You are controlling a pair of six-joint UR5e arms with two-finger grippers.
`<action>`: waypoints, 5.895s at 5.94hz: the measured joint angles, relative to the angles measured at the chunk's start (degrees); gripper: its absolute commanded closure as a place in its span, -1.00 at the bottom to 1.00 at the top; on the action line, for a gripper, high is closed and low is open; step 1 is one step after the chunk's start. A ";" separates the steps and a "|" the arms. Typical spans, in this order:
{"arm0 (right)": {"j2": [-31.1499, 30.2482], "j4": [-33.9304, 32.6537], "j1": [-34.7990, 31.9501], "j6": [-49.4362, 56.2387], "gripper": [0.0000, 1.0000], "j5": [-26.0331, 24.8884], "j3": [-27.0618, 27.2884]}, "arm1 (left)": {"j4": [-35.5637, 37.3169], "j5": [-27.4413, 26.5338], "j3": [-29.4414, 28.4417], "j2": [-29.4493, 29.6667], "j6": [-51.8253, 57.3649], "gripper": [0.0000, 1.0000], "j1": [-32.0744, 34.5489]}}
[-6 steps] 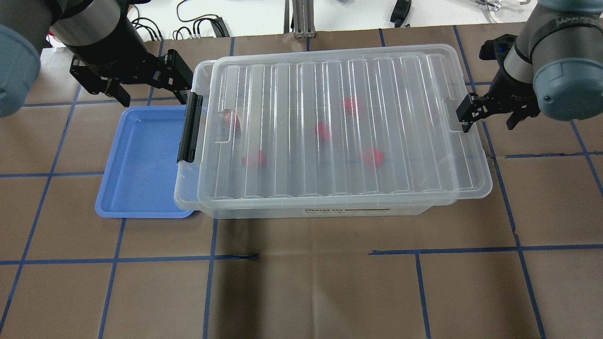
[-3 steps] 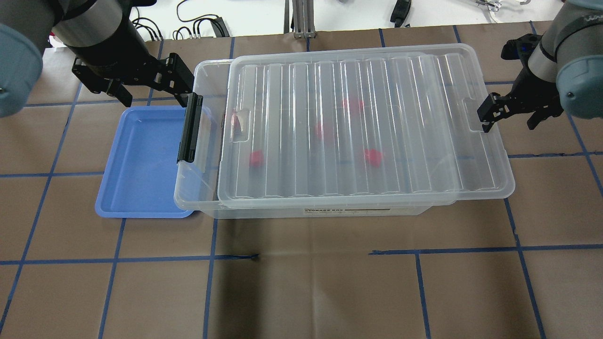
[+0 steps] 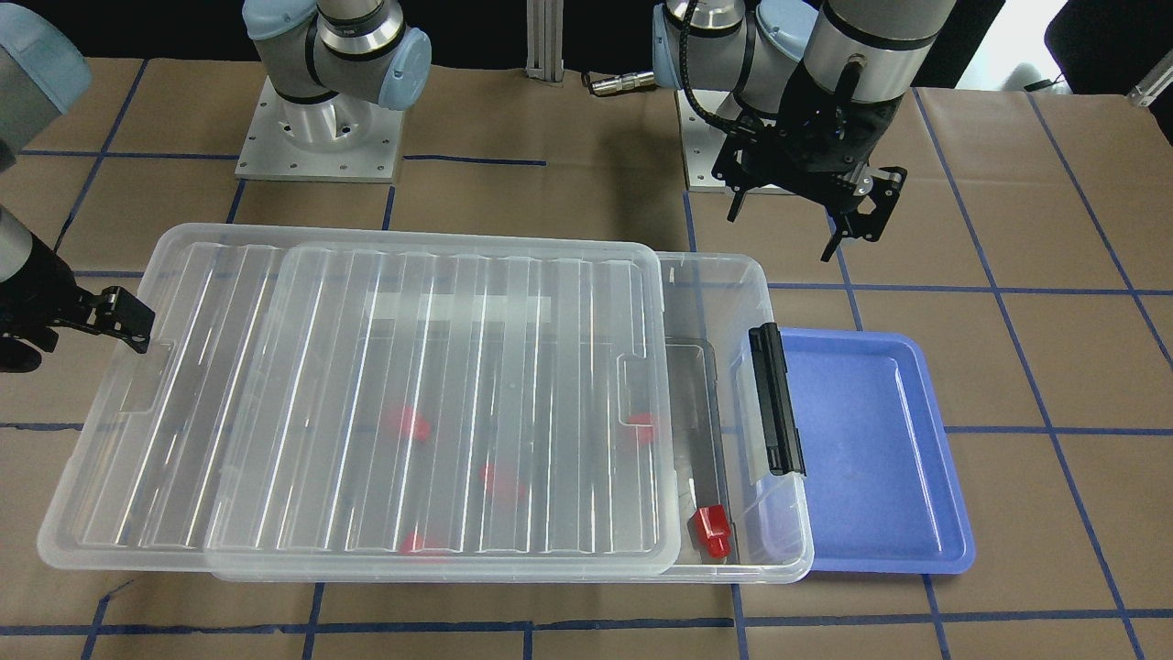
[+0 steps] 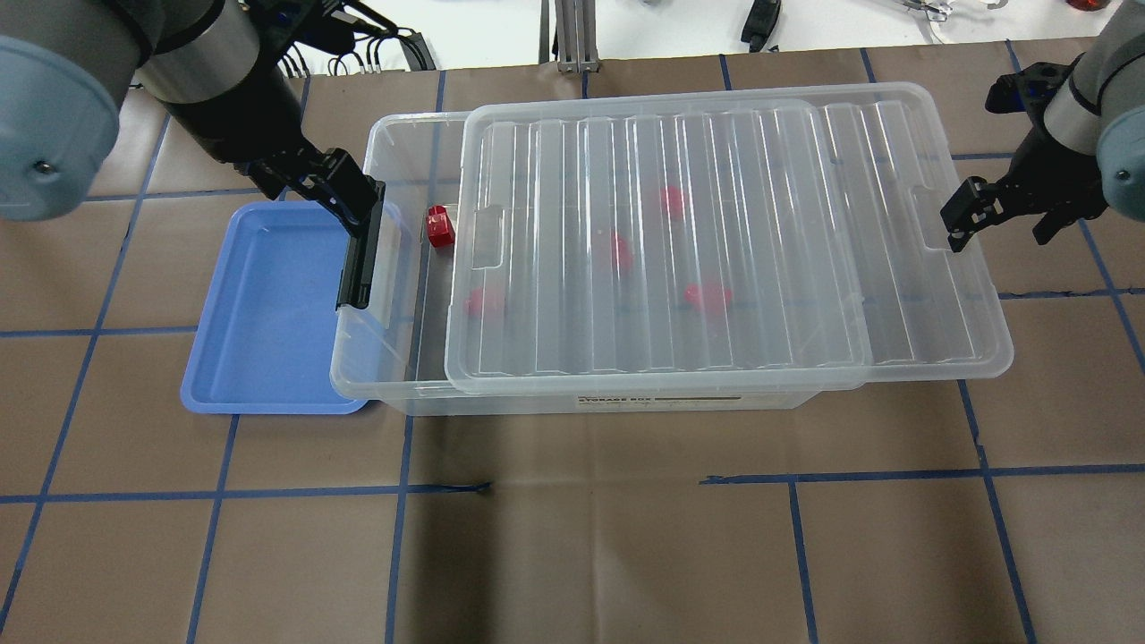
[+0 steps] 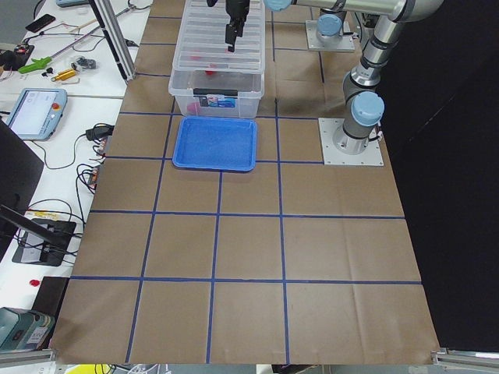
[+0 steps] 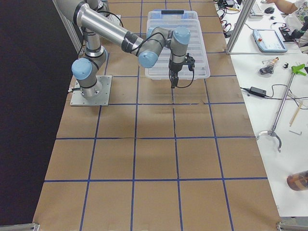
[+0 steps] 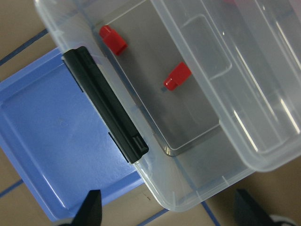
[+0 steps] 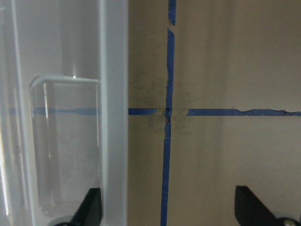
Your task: Place red block in blue tray from box
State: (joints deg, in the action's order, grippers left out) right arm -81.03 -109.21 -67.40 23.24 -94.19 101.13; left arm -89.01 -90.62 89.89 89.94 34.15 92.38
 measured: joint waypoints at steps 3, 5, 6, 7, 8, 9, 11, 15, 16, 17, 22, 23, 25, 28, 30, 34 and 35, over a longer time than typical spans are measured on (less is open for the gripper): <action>0.07 -0.23 4.77 3.67 -1.00 0.18 -0.36 | 10.34 1.77 9.37 1.97 35.17 -0.91 0.22; 0.33 -0.30 6.96 6.16 -1.00 -0.25 -1.91 | 17.76 6.72 11.81 7.19 48.10 -0.87 0.95; 0.46 -0.28 7.65 7.05 -1.00 -0.93 -2.56 | 21.13 7.61 12.41 10.23 49.48 -0.88 1.91; 0.50 -0.24 8.76 7.61 -1.00 -1.42 -2.99 | 25.09 7.83 13.31 14.01 49.78 -0.88 3.10; 0.51 -0.23 9.63 8.12 -1.00 -1.59 -3.21 | 30.33 7.79 14.41 18.05 49.72 -0.88 3.91; 0.29 -0.11 9.96 8.61 -1.00 -1.67 -3.46 | 36.00 7.60 15.31 21.62 48.96 -0.87 4.49; -1.09 2.98 9.77 7.59 -1.00 -1.43 -5.88 | 40.58 7.47 15.93 24.69 47.91 -0.59 4.91; -5.52 23.69 -0.30 -10.27 -1.00 1.27 -16.67 | 41.75 6.78 15.82 25.22 47.97 1.00 4.97; -6.97 26.36 -4.22 -16.84 -1.00 3.07 -17.54 | 39.58 5.31 15.34 23.48 47.75 1.00 5.04; -7.89 27.44 -8.69 -22.20 -1.00 4.06 -17.78 | 35.43 3.44 14.43 20.44 47.38 1.00 4.94; -8.12 27.59 -23.45 -33.69 -1.00 4.55 -17.84 | 12.32 2.38 7.32 6.62 60.34 1.00 -9.95; -7.60 27.33 -23.50 -32.04 -1.00 4.29 -17.94 | 12.87 2.66 9.39 6.55 68.04 1.00 -16.08; -6.04 25.80 -22.07 -24.36 -1.00 3.45 -17.94 | 20.19 2.96 14.70 8.85 75.16 0.99 -21.35; -5.69 25.24 -10.99 -15.59 -1.00 1.01 -17.71 | 35.65 3.28 20.91 18.40 76.77 0.08 -21.74; -5.19 22.47 -1.47 -3.19 -1.00 0.60 -17.30 | 38.36 4.16 21.09 21.05 76.62 -0.95 -21.54; 1.38 13.55 11.81 12.35 -1.00 -1.62 -17.09 | 17.45 4.17 13.65 9.23 64.47 -0.96 -16.72; 3.68 12.31 12.62 12.81 -1.00 -1.92 -17.05 | 8.14 3.70 8.99 5.72 56.24 -0.96 -13.56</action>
State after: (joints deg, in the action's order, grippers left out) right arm -77.35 -96.90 -54.78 36.05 -96.11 84.08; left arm -80.86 -86.92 98.88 95.66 90.39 78.82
